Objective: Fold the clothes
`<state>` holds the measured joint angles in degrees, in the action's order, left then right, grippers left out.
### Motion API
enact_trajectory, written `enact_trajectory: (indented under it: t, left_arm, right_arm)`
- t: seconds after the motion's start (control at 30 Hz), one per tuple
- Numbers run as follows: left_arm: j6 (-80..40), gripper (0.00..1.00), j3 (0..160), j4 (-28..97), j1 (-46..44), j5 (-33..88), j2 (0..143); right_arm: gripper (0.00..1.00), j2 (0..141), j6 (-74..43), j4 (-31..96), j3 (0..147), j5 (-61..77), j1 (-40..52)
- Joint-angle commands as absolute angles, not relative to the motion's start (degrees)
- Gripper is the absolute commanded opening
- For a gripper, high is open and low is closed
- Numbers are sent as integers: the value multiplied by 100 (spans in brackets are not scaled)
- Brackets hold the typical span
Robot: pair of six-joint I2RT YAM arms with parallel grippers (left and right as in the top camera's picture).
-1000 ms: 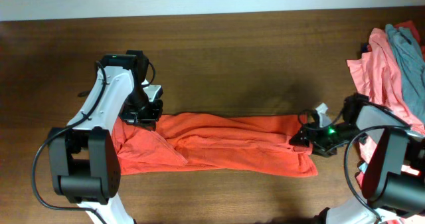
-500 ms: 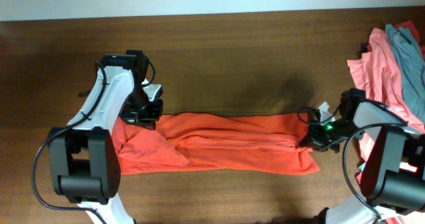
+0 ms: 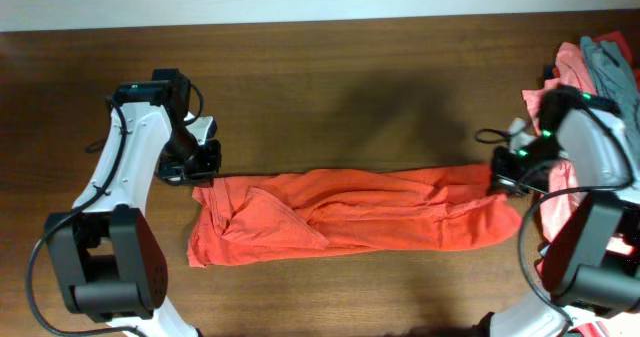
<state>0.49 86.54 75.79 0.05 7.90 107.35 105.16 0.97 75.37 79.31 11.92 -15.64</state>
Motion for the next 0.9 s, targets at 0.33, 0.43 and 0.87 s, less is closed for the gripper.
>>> enact_trajectory:
  t: [0.33, 0.43, 0.87]
  left_arm:
    - [-45, 8, 8648, 7568, -64, 1103, 10610]
    - [-47, 8, 8646, 7572, -64, 1140, 10610]
    - [-45, 8, 8639, 7585, -73, 1267, 10610]
  right_arm:
    - [4, 10545, -1411, 7301, 8117, 987, 1885]
    - [4, 10807, -1553, 7107, 8117, 987, 2377]
    - [4, 11128, -1918, 6121, 8119, 980, 3039]
